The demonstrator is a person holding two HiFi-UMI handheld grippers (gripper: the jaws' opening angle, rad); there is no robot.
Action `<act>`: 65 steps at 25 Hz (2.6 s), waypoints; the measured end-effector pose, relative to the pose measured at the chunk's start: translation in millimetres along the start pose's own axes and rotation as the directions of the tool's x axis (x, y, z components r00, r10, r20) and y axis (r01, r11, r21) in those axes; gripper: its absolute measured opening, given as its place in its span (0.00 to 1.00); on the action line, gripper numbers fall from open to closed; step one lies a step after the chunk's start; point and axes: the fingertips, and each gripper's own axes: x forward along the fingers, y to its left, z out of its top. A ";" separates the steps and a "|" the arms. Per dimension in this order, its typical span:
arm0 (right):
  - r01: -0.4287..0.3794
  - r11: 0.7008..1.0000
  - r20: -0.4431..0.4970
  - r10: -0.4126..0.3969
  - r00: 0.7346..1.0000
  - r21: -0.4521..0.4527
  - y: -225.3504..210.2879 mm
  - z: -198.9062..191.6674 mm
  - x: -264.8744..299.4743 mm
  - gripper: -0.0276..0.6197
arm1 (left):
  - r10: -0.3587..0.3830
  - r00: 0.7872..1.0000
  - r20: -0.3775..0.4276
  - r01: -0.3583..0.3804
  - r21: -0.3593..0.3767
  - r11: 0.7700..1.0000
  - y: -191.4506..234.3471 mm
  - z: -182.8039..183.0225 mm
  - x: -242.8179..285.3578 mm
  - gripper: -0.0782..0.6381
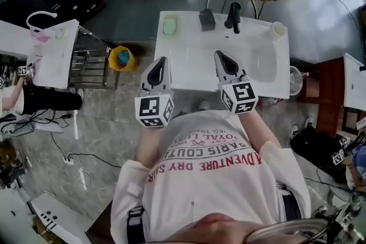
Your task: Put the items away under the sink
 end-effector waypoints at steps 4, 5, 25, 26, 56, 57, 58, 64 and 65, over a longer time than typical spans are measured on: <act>0.020 1.000 -0.037 -0.019 0.999 0.017 -12.1 -14.2 23.8 0.07 | -0.009 0.999 -0.036 0.008 -0.044 0.999 15.9 -13.9 26.2 0.15; 0.028 0.999 -0.047 -0.027 0.999 0.019 -14.8 -16.7 30.7 0.07 | -0.020 0.999 -0.045 0.018 -0.051 0.999 19.5 -16.2 35.1 0.15; 0.289 0.957 -0.111 -0.288 0.951 -0.009 -97.8 -102.4 177.6 0.60 | -0.287 0.954 -0.086 0.277 -0.113 0.954 34.2 -70.0 191.2 0.15; 0.308 0.951 -0.108 -0.308 0.945 -0.014 -103.6 -107.6 184.0 0.61 | -0.288 0.954 -0.087 0.277 -0.112 0.954 36.0 -74.9 194.6 0.15; 0.377 0.925 -0.229 -0.377 0.897 -0.047 -145.1 -160.8 252.3 0.63 | -0.228 0.948 -0.222 0.205 -0.121 0.971 60.4 -142.1 212.5 0.15; 0.367 0.929 -0.235 -0.367 0.900 -0.045 -145.2 -160.9 252.0 0.63 | -0.227 0.948 -0.224 0.203 -0.122 0.971 59.8 -142.7 211.5 0.15; 0.355 0.934 -0.242 -0.353 0.904 -0.036 -144.5 -161.6 251.8 0.63 | -0.225 0.948 -0.225 0.202 -0.123 0.972 59.6 -143.2 210.4 0.15; 0.318 0.947 -0.266 -0.297 0.917 0.039 -138.1 -160.3 231.4 0.63 | -0.210 0.954 -0.214 0.199 -0.071 0.977 53.0 -135.8 199.0 0.15; 0.313 0.949 -0.262 -0.292 0.920 0.042 -135.8 -157.4 225.2 0.63 | -0.207 0.956 -0.208 0.201 -0.052 0.978 50.0 -132.7 196.0 0.15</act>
